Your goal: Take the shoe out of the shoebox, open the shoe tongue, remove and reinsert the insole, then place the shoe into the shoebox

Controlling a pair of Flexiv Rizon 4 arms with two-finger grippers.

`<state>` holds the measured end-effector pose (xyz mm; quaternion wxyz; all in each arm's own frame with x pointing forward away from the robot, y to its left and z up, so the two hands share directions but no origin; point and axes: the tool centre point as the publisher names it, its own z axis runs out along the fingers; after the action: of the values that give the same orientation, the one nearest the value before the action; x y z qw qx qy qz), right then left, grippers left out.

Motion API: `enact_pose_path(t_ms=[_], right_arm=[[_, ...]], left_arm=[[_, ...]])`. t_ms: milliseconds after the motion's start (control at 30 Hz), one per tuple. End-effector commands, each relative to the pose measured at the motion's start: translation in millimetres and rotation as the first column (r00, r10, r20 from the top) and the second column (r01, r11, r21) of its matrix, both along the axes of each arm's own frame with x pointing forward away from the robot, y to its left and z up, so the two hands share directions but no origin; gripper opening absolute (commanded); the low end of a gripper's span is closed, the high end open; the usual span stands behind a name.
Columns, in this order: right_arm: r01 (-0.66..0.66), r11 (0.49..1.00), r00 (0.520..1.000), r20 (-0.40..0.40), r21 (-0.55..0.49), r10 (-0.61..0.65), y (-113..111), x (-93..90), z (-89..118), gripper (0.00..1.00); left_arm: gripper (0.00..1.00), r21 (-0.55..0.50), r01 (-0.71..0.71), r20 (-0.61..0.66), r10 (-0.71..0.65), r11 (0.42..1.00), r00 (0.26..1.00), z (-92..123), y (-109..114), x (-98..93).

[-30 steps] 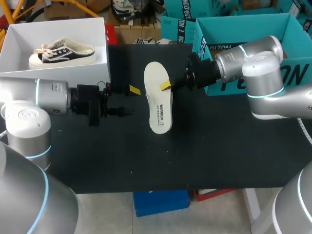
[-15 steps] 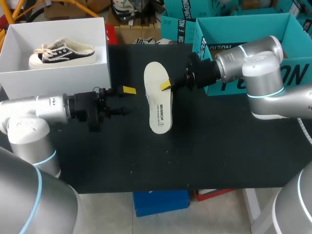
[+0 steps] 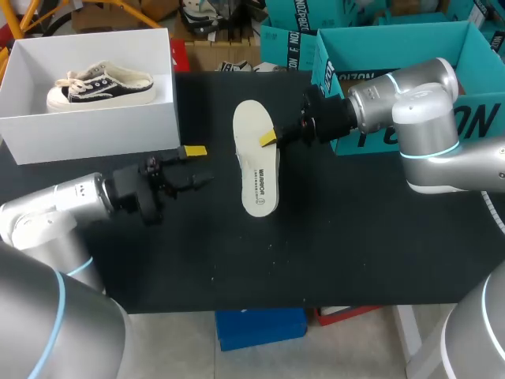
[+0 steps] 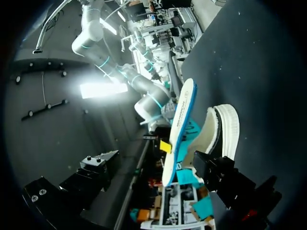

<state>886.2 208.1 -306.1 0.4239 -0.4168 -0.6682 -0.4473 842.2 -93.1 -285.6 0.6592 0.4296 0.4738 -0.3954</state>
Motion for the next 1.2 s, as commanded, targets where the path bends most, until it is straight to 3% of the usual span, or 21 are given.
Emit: enact_pose_path(t_ms=[33,267,1200], right_arm=[[-0.001,1.0,1.0,-0.002,-0.001,0.001,1,0.8,0,0.0],[-0.001,1.0,1.0,-0.002,-0.001,0.001,1,0.8,0,0.0],[-0.001,1.0,1.0,-0.002,-0.001,0.001,1,0.8,0,0.0]], left_arm=[[1.0,-0.002,-0.028,0.0,0.028,1.0,1.0,-3,-4,2.0],[1.0,-0.06,-0.028,-0.019,0.027,0.998,0.999,-9,-12,11.5],[1.0,-0.096,-0.047,0.004,0.047,0.994,0.999,-2,-61,45.0]])
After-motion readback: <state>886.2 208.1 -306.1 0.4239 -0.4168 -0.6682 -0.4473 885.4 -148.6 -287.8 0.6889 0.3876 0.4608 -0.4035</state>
